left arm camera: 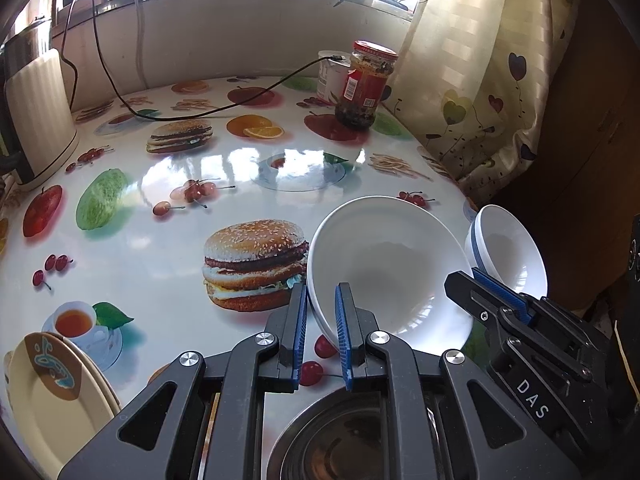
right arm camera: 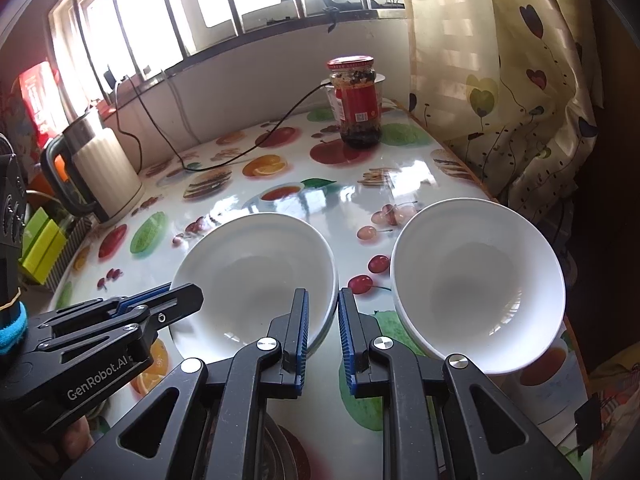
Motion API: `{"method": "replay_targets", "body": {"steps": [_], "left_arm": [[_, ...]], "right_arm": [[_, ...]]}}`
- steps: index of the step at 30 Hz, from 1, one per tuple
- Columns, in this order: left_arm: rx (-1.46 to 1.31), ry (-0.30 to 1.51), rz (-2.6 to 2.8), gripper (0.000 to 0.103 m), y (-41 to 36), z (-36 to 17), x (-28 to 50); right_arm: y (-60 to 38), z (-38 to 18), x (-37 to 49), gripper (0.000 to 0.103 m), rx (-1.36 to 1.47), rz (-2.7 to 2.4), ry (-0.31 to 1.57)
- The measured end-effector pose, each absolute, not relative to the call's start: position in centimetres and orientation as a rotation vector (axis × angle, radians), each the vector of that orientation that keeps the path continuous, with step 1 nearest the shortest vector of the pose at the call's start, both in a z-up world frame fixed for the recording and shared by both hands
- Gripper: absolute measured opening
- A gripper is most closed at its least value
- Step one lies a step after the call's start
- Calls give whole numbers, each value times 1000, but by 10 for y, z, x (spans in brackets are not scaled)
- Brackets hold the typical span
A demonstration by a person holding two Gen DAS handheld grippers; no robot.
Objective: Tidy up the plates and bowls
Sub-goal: 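Lift the white bowl with the left tool and carry it over the steel bowl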
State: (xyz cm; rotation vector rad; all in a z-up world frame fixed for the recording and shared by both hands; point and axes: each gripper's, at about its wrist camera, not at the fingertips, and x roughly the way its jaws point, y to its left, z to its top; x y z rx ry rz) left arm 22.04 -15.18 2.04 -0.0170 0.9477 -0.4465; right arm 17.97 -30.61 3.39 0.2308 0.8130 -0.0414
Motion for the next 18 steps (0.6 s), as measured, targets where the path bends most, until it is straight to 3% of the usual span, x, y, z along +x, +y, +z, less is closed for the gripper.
{"method": "replay_targets", "body": {"steps": [18], "left_arm": [[-53, 898, -459, 15, -134, 46, 188]], "right_arm": [[-290, 62, 146, 15, 210, -33, 765]]}}
